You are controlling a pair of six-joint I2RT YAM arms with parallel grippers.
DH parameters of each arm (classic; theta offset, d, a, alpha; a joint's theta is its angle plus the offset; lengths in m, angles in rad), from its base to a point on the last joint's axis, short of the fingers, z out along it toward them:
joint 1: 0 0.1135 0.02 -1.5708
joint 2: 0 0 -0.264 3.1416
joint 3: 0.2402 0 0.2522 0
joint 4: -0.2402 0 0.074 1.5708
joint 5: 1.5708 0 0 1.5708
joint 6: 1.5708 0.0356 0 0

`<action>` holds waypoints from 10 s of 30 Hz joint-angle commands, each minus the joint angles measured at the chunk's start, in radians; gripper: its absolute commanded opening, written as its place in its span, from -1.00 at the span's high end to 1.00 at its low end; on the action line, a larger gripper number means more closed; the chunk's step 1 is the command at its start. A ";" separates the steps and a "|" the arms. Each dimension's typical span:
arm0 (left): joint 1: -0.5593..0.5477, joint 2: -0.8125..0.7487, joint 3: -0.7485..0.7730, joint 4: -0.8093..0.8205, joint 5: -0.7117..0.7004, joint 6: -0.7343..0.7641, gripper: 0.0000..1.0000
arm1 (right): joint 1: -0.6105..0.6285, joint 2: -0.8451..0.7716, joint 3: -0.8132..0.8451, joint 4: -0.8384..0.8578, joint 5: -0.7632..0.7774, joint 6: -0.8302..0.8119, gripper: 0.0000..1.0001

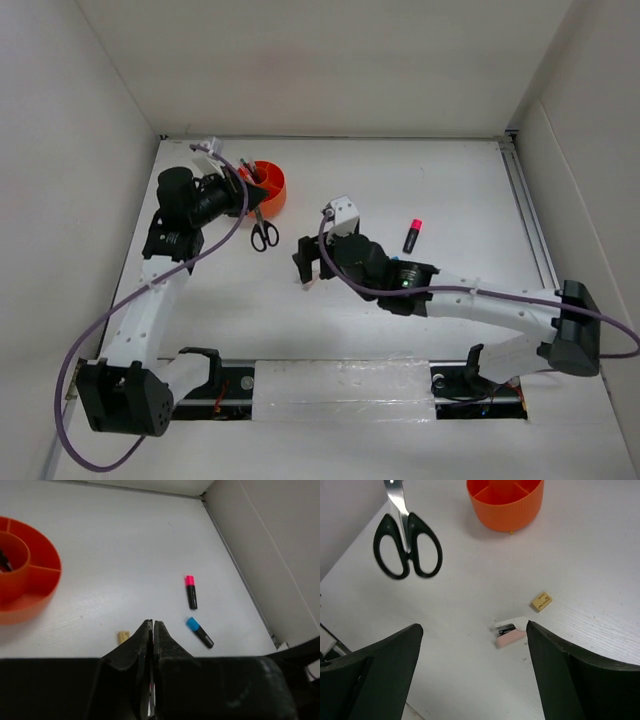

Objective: Sort the stationery into containers
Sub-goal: Place the scissors in the storage box, then pick up the pen from the center of the board, then place the pen in the storage box.

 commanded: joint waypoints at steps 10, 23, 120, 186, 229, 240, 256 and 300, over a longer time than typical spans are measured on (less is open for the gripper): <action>0.137 0.388 0.504 0.220 0.031 0.190 1.00 | -0.056 -0.365 -0.209 -0.031 -0.013 -0.006 -0.82; 0.306 0.895 0.786 0.844 0.427 -0.060 1.00 | -0.084 -0.490 -0.263 -0.140 -0.073 -0.015 -0.82; 0.248 0.760 1.051 0.041 -0.267 0.011 -1.00 | -0.306 -0.342 -0.248 -0.284 -0.097 0.118 -1.00; 0.570 -0.202 -0.045 -0.108 -0.050 -0.206 -1.00 | -0.637 0.150 -0.251 -0.481 -0.356 0.164 1.00; 0.160 -0.176 -0.152 -0.139 0.060 -0.048 -0.45 | -0.056 0.312 0.462 -0.126 -0.482 0.135 1.00; 0.160 -0.165 -0.152 -0.139 0.080 -0.057 0.30 | -0.038 0.360 0.522 -0.126 -0.396 0.135 1.00; 0.160 -0.134 -0.153 -0.120 0.122 -0.086 1.00 | -0.038 0.469 0.605 -0.185 -0.289 0.144 1.00; 0.160 0.447 0.105 0.565 -0.806 -0.194 1.00 | -0.122 -0.505 -0.088 -0.358 -0.177 0.061 -0.70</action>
